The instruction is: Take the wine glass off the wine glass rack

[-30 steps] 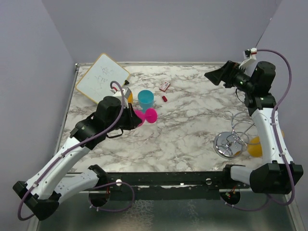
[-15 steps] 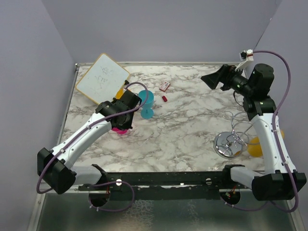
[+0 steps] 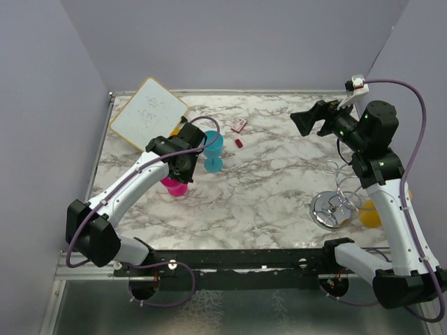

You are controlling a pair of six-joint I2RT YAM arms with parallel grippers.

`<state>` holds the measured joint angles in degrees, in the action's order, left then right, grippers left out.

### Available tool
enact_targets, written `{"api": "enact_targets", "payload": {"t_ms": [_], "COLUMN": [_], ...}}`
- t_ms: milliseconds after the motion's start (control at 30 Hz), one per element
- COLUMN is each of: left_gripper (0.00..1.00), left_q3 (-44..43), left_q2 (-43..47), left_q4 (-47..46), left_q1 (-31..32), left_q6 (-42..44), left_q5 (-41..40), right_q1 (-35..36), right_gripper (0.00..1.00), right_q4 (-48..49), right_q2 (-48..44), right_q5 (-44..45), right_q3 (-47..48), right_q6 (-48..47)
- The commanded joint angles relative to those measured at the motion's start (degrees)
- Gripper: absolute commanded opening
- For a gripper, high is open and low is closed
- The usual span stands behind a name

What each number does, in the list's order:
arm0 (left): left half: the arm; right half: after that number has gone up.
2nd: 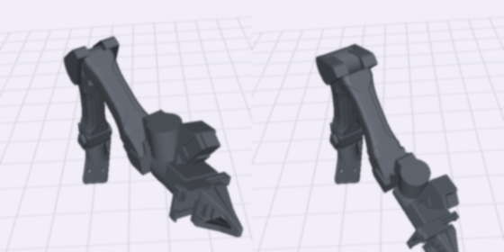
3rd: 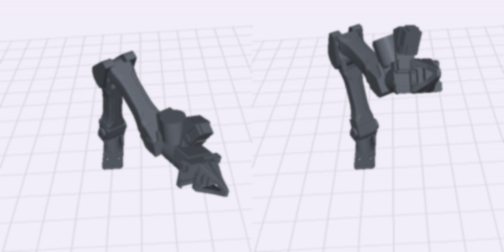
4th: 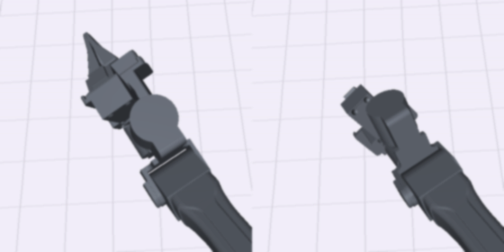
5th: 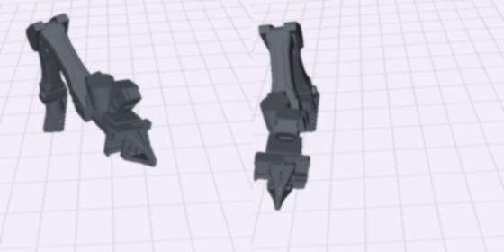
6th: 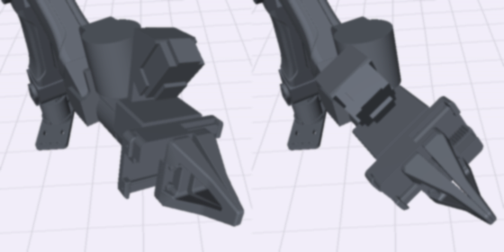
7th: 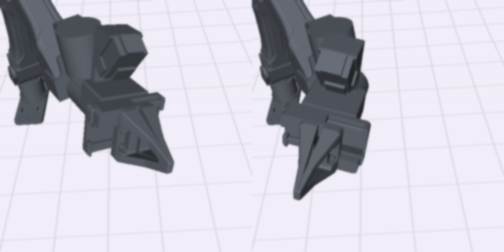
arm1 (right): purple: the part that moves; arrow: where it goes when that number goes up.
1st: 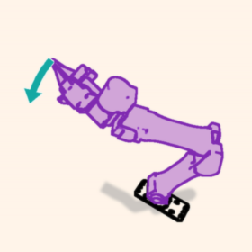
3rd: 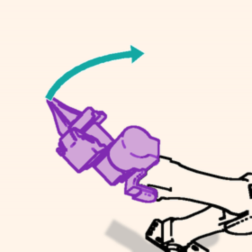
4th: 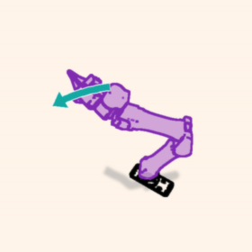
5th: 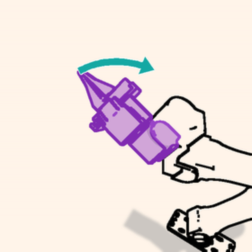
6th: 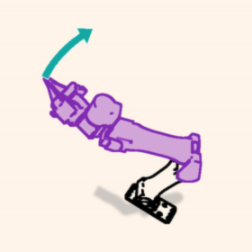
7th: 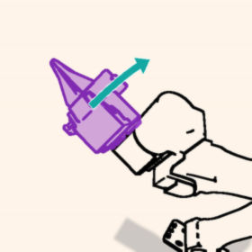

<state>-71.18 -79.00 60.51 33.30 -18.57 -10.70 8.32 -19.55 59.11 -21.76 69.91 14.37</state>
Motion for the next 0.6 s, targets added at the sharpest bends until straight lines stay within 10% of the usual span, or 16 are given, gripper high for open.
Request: {"api": "enact_targets", "payload": {"t_ms": [0,167,567], "left_gripper": [0.00,0.00,0.39], "left_q3": [-2.50,-3.39,-6.21], "left_q2": [-1.31,-2.73,-2.88], "left_q4": [1.01,1.27,2.57], "left_q1": [-0.79,-1.59,-2.18], "left_q6": [2.03,2.73,2.46], "left_q5": [3.31,3.30,1.25], "right_q1": [1.22,2.42,4.15], "right_gripper": [1.00,0.99,0.99], "right_q4": [0.07,1.41,2.44], "right_q2": [-1.26,-3.03,-4.56], "right_q5": [4.23,6.75,9.60], "right_q3": [0.12,-1.46,-2.34], "right_q6": [-2.31,-3.31,-4.88]}}
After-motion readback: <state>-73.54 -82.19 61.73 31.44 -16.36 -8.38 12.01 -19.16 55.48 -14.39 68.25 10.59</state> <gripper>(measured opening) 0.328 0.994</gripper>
